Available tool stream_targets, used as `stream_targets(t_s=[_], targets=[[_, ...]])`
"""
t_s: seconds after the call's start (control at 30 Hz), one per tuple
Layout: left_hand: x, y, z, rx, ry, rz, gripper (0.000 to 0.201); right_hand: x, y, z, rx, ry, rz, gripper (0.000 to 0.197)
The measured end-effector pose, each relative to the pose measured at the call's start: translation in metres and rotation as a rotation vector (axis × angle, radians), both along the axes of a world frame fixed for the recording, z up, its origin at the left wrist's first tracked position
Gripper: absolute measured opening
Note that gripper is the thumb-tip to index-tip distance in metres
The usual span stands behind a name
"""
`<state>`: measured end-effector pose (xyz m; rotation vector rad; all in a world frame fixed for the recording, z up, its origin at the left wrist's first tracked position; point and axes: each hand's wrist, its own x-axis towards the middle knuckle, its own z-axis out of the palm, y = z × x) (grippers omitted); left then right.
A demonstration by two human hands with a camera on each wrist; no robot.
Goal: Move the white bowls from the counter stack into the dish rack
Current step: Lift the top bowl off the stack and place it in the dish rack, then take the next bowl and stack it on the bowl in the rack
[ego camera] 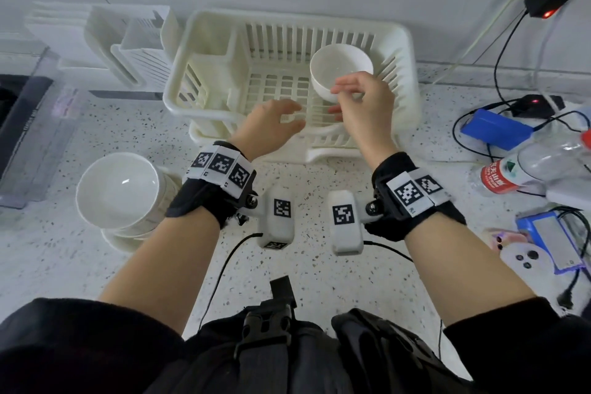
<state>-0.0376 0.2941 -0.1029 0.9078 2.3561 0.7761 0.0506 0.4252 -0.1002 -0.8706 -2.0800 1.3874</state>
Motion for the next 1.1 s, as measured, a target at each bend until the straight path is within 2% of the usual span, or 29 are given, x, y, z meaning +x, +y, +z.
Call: stream_targets(t_s=[0.13, 0.3, 0.43, 0.6, 0.73, 0.83, 0.93, 1.03, 1.1], targets=[[0.025, -0.036, 0.013, 0.115, 0.033, 0.105, 0.038, 0.021, -0.038, 0.014, 0.071, 0.115, 0.055, 0.016], [0.049, -0.092, 0.020, 0.246, 0.059, 0.269, 0.033, 0.034, -0.085, 0.018, 0.159, 0.124, 0.248, 0.016], [0.061, -0.144, 0.015, 0.299, 0.116, 0.394, 0.029, 0.036, -0.130, 0.016, 0.222, 0.051, 0.373, 0.016], [0.053, -0.206, 0.013, 0.395, 0.267, 0.628, 0.028, 0.024, -0.184, 0.008, 0.229, -0.157, 0.573, 0.017], [0.036, -0.255, 0.012, 0.338, 0.236, 0.718, 0.036, 0.005, -0.222, 0.004, 0.195, -0.237, 0.592, 0.030], [0.017, -0.286, 0.001, 0.211, 0.195, 0.722, 0.040, -0.013, -0.244, 0.001, 0.212, -0.262, 0.552, 0.033], [-0.001, -0.302, -0.010, 0.109, 0.041, 0.665, 0.043, -0.031, -0.258, -0.005, 0.219, -0.332, 0.468, 0.031], [-0.012, -0.306, -0.016, 0.077, -0.101, 0.529, 0.042, -0.050, -0.265, -0.014, 0.257, -0.416, 0.429, 0.019], [-0.018, -0.308, -0.018, 0.080, -0.138, 0.440, 0.040, -0.059, -0.267, -0.018, 0.291, -0.466, 0.423, 0.009]])
